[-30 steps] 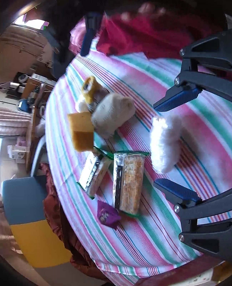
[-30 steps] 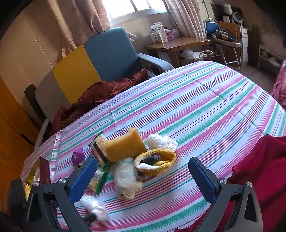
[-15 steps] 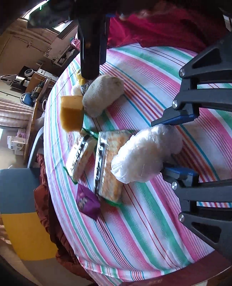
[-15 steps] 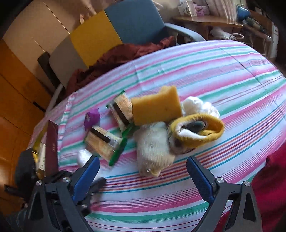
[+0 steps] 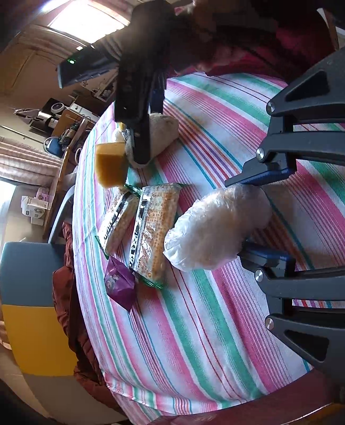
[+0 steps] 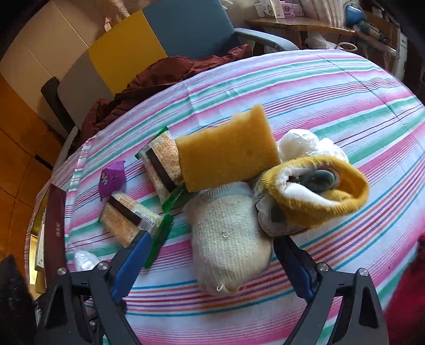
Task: Organize objects
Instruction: 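Grasp the white plastic bag with left while right grasps the knit sock, then carry both items to the tray and release the bag and sock, then move both open grippers back from the tray to the pile, then grasp the yellow-and-white glove with the right gripper, then grasp the large yellow sponge with the left gripper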
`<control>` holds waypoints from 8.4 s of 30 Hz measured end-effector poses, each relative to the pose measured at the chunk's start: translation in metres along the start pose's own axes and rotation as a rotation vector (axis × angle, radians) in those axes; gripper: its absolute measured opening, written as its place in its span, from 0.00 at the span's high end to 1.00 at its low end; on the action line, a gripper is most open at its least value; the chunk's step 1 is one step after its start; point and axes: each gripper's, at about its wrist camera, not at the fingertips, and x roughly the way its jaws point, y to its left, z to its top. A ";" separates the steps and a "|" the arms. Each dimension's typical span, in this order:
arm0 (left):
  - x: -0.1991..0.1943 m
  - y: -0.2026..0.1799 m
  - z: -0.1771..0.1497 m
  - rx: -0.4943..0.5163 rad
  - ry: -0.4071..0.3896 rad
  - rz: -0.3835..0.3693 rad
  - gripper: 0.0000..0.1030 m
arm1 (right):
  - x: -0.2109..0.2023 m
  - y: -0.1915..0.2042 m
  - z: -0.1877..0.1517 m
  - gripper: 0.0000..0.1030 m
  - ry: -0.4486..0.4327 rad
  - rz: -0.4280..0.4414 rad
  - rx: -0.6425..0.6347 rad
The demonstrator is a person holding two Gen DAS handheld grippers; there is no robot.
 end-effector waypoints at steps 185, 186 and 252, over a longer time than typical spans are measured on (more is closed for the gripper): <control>-0.083 0.024 -0.001 -0.084 0.049 0.178 0.53 | -0.084 -0.060 0.037 0.00 -0.215 -0.167 0.149; -0.078 0.024 0.000 -0.087 0.060 0.174 0.53 | -0.083 -0.061 0.037 0.00 -0.210 -0.162 0.152; 0.097 -0.096 0.131 0.531 0.102 0.036 0.52 | -0.039 -0.072 0.022 0.54 0.133 -0.111 0.002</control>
